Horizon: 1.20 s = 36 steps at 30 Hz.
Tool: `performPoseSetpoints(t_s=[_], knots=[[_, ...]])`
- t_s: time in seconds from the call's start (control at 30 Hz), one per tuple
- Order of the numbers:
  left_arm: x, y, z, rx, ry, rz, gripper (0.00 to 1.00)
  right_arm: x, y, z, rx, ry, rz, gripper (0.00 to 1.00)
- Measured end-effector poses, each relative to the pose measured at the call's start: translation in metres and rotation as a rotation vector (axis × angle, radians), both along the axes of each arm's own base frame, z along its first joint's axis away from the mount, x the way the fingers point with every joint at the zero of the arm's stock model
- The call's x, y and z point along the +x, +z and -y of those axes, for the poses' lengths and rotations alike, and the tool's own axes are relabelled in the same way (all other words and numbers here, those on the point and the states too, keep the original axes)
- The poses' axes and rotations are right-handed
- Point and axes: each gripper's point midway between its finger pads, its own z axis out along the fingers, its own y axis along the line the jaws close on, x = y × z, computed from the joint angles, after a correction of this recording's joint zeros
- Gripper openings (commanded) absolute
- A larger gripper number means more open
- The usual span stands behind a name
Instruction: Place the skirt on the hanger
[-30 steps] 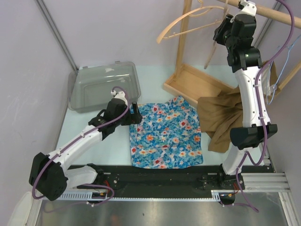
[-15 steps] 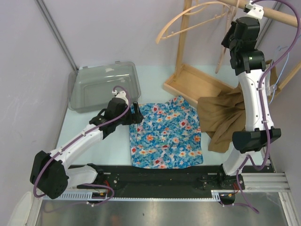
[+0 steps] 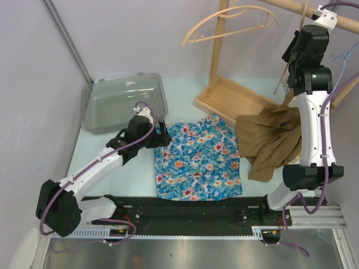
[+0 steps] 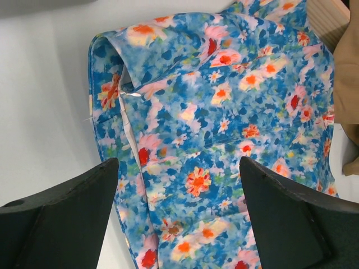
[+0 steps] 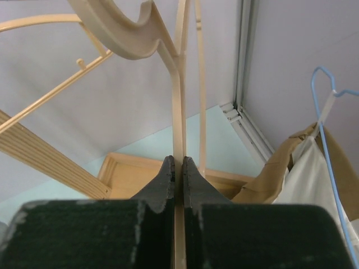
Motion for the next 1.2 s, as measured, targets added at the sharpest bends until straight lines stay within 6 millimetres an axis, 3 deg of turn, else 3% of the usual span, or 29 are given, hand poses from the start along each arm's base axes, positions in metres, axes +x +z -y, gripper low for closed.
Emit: performPoseSetpoints(t_s=[0.23, 0.53, 0.73, 0.83, 1.03, 1.2], knots=[[0.003, 0.007, 0.002, -0.010, -0.002, 0.014, 0.92, -0.019, 0.002, -0.008, -0.003, 0.073, 0.029, 0.00], [0.006, 0.014, 0.009, -0.029, -0.021, 0.017, 0.92, -0.062, 0.047, -0.019, -0.016, 0.154, 0.158, 0.00], [0.005, 0.015, 0.012, -0.038, -0.036, 0.012, 0.93, -0.079, 0.043, -0.033, 0.010, 0.236, 0.162, 0.00], [0.005, 0.016, 0.014, -0.045, -0.043, 0.011, 0.93, -0.091, 0.023, -0.048, 0.060, 0.307, 0.123, 0.00], [-0.003, 0.019, 0.023, -0.085, -0.098, -0.006, 0.94, -0.131, -0.049, -0.086, 0.216, 0.472, -0.045, 0.00], [-0.010, 0.036, 0.024, -0.118, -0.121, 0.027, 0.95, -0.167, -0.107, -0.136, 0.324, 0.620, -0.211, 0.00]])
